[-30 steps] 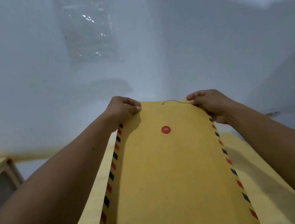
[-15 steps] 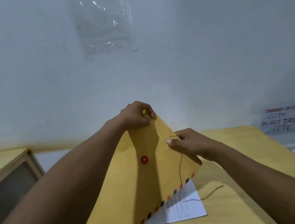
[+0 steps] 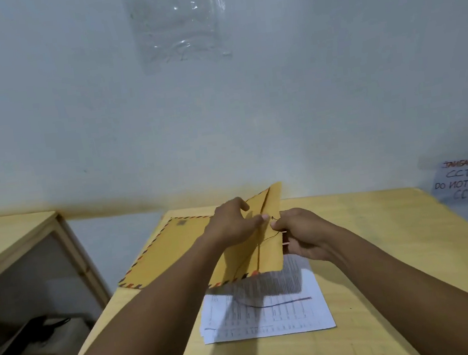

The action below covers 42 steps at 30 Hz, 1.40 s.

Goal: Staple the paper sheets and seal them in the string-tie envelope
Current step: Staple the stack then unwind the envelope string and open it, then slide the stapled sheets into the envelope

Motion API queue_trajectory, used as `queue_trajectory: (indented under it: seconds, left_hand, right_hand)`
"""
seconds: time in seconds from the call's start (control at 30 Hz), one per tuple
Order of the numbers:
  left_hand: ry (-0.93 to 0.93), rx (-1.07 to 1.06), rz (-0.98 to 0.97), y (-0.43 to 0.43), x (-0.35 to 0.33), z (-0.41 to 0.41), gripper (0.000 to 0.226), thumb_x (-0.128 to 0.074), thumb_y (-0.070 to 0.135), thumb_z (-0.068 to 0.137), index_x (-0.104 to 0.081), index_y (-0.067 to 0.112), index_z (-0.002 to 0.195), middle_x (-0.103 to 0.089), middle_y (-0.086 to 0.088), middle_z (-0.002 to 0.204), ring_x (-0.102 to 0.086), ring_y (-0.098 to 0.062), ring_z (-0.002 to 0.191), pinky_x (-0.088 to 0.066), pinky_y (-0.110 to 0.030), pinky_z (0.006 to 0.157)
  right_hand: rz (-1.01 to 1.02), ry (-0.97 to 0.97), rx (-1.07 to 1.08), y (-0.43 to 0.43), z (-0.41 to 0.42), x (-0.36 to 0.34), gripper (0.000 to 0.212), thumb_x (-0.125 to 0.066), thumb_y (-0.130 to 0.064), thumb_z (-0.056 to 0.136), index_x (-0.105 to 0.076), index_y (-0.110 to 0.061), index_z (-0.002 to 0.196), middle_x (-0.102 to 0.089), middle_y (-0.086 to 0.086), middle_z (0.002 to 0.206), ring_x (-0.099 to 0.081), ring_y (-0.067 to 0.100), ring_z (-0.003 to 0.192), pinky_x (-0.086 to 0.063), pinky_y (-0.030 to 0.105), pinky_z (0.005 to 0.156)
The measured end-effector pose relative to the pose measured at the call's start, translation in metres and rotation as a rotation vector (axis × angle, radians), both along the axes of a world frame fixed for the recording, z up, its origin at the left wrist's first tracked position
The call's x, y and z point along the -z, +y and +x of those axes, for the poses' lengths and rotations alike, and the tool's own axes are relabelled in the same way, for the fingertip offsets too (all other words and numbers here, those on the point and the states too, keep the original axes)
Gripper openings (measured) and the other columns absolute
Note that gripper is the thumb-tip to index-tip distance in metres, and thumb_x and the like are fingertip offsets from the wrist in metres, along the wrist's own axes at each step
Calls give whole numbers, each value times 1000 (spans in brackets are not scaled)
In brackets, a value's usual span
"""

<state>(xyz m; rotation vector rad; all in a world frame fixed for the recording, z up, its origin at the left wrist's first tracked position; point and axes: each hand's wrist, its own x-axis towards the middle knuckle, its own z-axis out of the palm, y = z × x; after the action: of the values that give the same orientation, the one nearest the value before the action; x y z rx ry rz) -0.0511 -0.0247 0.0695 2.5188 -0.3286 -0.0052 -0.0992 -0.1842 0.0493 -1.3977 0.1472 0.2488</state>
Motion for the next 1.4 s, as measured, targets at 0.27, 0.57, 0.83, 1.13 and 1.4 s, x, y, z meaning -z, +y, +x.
queue_trajectory:
  seconds: [0.27,0.57,0.83,1.13,1.4]
  left_hand:
    - [-70,-60,2,16,11,-13,29,-69,30,93,-59,23,119,-70,-4,116,-69,-24,92,-63,-41,78]
    - [-302,-154,180,28,15,-18,24,-56,11,99,-72,22,113,-71,-2,114,-67,-24,91,-56,-31,70]
    - [-156,-73,233,34,25,-19,61,-78,42,84,-57,15,136,-58,-5,133,-60,-25,111,-48,-28,75]
    - [-39,-72,279,36,34,-26,131,-78,82,51,-23,23,155,-28,0,159,-48,-31,135,-56,-45,93]
    - [-135,-106,317,41,38,-37,144,-79,84,45,-11,21,155,-16,-1,161,-57,-34,124,-57,-46,85]
  right_hand:
    - [-197,-64,-6,4,-7,12,29,-56,-2,98,-58,-3,127,-70,21,111,-70,33,95,-62,47,81]
    - [-405,-251,-144,8,-28,5,70,-69,-1,91,-36,-36,142,-66,15,87,-74,32,74,-61,41,66]
    - [-421,-233,-148,6,-32,2,56,-67,-1,93,-45,-23,139,-71,18,73,-71,29,66,-58,39,64]
    - [-562,-136,-102,-33,-37,3,31,-60,-4,92,-58,-17,120,-63,10,72,-57,22,59,-49,35,58]
    - [-957,-66,-16,-88,-41,3,26,-55,-8,90,-62,-18,112,-65,7,75,-55,19,63,-47,29,56]
